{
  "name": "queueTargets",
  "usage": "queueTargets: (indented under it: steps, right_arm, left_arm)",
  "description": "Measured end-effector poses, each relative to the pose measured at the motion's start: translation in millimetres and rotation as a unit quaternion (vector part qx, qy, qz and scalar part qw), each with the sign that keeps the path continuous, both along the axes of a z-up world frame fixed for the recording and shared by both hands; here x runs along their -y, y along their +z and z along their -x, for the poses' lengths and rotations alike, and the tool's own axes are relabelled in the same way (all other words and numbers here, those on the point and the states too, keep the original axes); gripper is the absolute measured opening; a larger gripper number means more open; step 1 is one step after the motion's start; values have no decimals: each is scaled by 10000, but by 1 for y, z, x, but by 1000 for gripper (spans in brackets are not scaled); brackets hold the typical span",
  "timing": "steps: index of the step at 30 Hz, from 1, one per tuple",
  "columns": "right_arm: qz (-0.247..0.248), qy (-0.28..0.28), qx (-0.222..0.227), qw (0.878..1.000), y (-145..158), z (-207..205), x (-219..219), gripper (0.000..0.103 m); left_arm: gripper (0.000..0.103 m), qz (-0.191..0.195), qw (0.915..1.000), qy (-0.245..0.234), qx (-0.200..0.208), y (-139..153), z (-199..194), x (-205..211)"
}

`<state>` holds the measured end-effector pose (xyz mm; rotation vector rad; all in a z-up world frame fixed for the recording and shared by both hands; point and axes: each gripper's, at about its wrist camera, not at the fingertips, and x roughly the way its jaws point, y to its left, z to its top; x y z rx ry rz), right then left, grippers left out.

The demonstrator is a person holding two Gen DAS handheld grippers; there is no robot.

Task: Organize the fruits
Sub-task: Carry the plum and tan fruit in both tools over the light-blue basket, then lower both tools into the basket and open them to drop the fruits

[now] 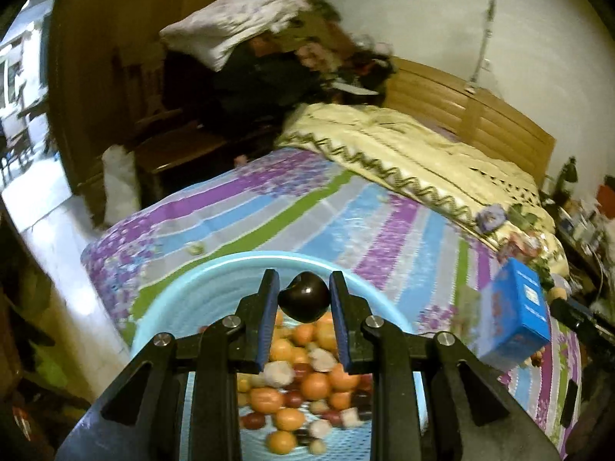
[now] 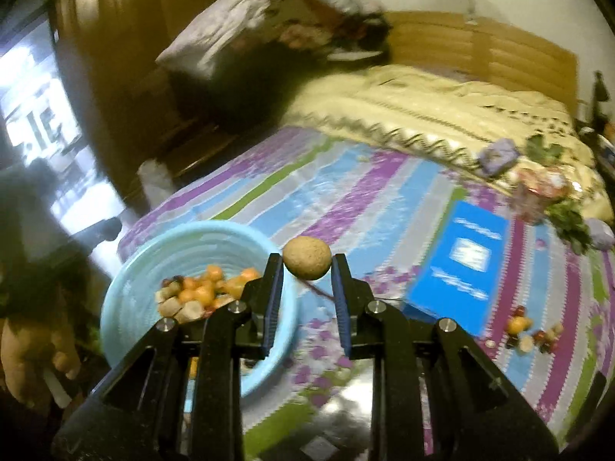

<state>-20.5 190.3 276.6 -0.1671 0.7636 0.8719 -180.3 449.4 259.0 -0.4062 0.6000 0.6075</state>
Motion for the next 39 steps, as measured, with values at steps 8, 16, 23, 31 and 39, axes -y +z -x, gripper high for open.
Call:
queueTargets:
  steps: [8,16,23,31,39]
  right_arm:
    - [468,699,-571,9948,-14,2,-67,26]
    - [1023,1062,-1200,9818,-42,4,-105,26]
    - [1354,1204,-1424,9731,-59,7,-117,26]
    - [1533,1299,-1423,9692,-66,11,-123,26]
    - [1525,1281,-1447,9692,-68,9,-124,26]
  left_arm:
    - [27,432,9978,133,-488,-24,17,-52]
    - [27,859,9906,-69,-1066,-63,11,-71]
    - [27,1124,9818,-298,-1502,-87,5,-80]
    - [27,1269,9772,-440,-1647,-101,-2,-80]
    - [27,1322,9754,-464,-1699,-110,-6,-80]
